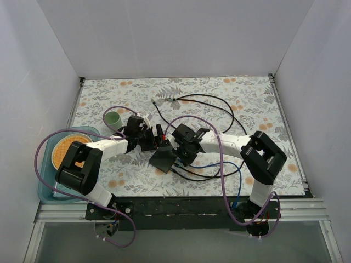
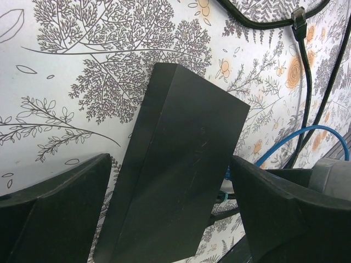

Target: Insert the plug into the switch port

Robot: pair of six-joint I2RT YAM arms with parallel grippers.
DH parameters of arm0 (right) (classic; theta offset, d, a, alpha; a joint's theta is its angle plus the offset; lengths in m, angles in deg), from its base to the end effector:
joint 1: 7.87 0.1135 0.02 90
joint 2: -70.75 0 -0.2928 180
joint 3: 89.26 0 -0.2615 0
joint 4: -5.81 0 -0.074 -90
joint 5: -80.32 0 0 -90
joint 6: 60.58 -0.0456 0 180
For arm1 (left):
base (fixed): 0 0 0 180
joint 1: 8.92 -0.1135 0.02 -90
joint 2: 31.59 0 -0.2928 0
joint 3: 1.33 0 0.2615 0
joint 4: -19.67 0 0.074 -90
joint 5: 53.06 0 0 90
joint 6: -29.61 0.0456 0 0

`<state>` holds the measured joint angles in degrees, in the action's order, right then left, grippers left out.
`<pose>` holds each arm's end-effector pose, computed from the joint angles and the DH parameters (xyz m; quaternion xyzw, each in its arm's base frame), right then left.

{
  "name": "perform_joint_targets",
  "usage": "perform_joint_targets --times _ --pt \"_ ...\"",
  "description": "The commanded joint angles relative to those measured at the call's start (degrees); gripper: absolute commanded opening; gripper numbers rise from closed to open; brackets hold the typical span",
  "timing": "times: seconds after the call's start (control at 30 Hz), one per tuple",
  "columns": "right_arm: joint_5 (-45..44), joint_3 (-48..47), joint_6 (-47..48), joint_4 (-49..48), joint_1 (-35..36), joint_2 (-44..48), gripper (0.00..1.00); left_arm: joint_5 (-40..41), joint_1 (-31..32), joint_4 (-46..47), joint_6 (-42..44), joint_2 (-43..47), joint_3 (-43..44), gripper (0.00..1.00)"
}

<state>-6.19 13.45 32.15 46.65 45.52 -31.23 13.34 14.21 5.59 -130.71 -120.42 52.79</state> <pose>0.2172 0.2970 0.1819 -0.4652 0.8590 0.1175 0.1787 0.2736 -0.1367 0.1702 -0.3008 0.8685 -0.3820 0.0968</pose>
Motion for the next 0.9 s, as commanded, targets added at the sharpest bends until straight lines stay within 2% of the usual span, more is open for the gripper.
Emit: perform_joint_targets --times 0.0,0.2,0.5,0.87 --pt "-1.3 -1.5 -1.1 2.0 0.4 -2.3 0.01 -1.5 0.0 0.5 0.2 0.7 -1.0 0.89" --pt "-1.0 -0.7 -2.2 -0.6 0.5 -1.3 0.01 -2.3 0.1 0.6 0.3 0.7 -1.5 0.86" --pt "-1.1 3.1 -4.7 -10.6 1.3 1.5 0.01 -4.1 0.1 3.2 -0.3 0.7 -2.5 0.84" --pt "-4.9 2.1 -5.9 -12.6 1.9 0.4 0.01 -5.8 0.2 3.8 -0.3 0.8 -3.2 0.81"
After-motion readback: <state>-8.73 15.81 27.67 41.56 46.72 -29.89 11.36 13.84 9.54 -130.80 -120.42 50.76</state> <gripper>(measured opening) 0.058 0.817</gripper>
